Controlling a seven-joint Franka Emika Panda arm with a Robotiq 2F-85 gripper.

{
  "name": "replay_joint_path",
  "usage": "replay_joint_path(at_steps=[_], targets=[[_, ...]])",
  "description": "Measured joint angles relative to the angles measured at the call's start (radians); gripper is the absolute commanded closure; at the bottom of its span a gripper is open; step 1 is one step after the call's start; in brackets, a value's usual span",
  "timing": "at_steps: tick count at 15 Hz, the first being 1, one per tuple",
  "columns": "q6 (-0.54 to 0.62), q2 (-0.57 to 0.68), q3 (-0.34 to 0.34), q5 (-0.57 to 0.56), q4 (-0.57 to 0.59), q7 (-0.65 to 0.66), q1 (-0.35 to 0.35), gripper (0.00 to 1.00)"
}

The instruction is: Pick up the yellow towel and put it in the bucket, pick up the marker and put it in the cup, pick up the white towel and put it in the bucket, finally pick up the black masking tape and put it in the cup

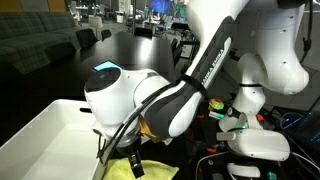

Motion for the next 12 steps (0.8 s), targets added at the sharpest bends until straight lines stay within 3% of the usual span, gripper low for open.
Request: replay_joint_path(at_steps=[7,12], targets=[[0.016,0.112,0.054,0.105,-0.016,-0.201,-0.057,0.00],[0.087,0.183,0.074,0.162,-0.022,-0.241,-0.082,0.00]])
